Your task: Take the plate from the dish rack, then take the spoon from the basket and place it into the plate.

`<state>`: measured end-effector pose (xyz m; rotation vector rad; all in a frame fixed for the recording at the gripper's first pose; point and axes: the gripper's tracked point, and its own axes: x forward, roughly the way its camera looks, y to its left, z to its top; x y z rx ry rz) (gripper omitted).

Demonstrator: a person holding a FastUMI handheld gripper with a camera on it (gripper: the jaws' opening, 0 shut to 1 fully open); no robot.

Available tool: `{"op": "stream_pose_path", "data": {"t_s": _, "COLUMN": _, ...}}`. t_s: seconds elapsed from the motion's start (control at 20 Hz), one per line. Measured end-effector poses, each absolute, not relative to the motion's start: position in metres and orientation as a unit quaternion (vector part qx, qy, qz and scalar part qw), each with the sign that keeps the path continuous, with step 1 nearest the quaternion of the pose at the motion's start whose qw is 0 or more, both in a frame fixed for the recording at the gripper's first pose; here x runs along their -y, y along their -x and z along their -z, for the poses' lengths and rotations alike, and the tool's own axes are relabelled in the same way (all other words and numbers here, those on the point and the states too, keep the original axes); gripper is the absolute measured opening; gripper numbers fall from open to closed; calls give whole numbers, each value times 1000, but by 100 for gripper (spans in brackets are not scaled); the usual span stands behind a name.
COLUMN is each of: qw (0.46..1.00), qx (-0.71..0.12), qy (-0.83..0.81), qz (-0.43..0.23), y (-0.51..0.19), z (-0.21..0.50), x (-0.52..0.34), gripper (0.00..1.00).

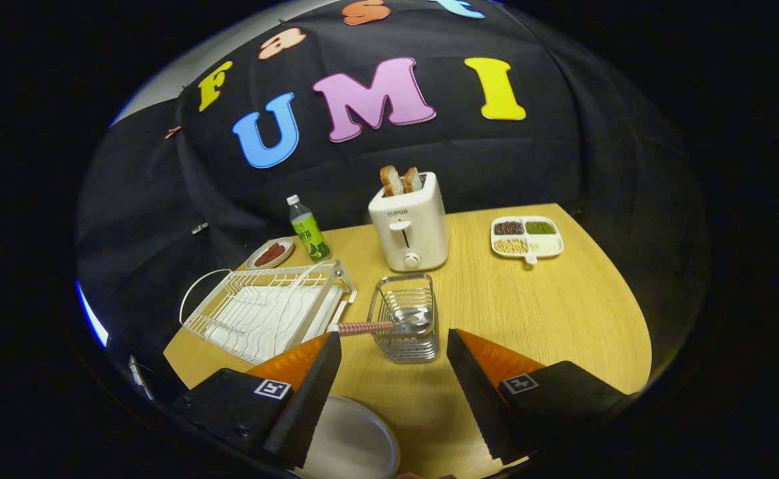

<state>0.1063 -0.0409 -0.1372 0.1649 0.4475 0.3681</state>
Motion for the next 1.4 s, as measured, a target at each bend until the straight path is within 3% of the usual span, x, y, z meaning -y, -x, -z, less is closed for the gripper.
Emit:
{"op": "stream_pose_path", "data": {"t_s": 0.3, "qw": 954, "qx": -178, "qy": -45, "qz": -235, "y": -119, "z": 125, "x": -6, "gripper": 99}}
{"op": "stream_pose_path", "data": {"t_s": 0.7, "qw": 964, "qx": -156, "qy": 7, "qz": -216, "y": -160, "z": 161, "x": -20, "gripper": 99}}
{"op": "stream_pose_path", "data": {"t_s": 1.0, "qw": 965, "qx": -137, "qy": 64, "qz": -212, "y": -169, "z": 183, "x": -29, "gripper": 79}}
{"op": "stream_pose_path", "data": {"t_s": 1.25, "qw": 966, "qx": -151, "qy": 65, "qz": -199, "y": -174, "z": 193, "x": -24, "gripper": 46}}
{"op": "stream_pose_path", "data": {"t_s": 1.4, "qw": 969, "qx": -150, "qy": 54, "qz": -190, "y": -177, "z": 186, "x": -16, "gripper": 44}}
